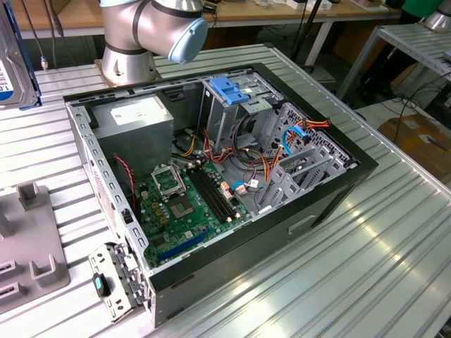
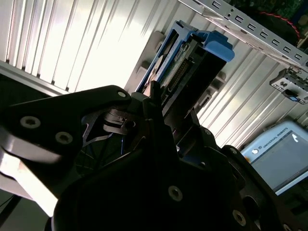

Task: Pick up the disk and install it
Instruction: 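Pick up the disk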

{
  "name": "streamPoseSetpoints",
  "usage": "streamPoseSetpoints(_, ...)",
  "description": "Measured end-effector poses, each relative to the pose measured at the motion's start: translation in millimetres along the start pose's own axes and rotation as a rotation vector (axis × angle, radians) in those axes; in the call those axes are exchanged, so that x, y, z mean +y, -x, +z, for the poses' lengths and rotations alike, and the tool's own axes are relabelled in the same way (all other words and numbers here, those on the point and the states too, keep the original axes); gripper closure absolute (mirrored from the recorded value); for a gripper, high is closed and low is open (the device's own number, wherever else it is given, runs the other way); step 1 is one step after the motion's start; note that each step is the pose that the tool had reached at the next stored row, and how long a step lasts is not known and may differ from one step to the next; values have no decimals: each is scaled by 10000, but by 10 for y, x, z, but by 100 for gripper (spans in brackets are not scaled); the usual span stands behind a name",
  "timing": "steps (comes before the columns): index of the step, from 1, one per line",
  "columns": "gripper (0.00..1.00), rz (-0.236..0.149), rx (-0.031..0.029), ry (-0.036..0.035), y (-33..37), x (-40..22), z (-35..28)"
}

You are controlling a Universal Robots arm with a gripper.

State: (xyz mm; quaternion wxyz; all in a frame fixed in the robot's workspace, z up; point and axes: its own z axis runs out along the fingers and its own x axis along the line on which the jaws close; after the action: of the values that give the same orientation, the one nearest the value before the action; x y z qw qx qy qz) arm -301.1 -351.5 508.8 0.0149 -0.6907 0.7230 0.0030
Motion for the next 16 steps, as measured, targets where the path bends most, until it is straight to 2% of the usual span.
streamPoseSetpoints(8, 65, -1, 0, 0, 1, -15, 0)
streamPoseSetpoints(13, 65, 1, 0, 0, 6, -112, 2)
streamPoseSetpoints(16, 65, 1, -1, 0, 8, -149, 3)
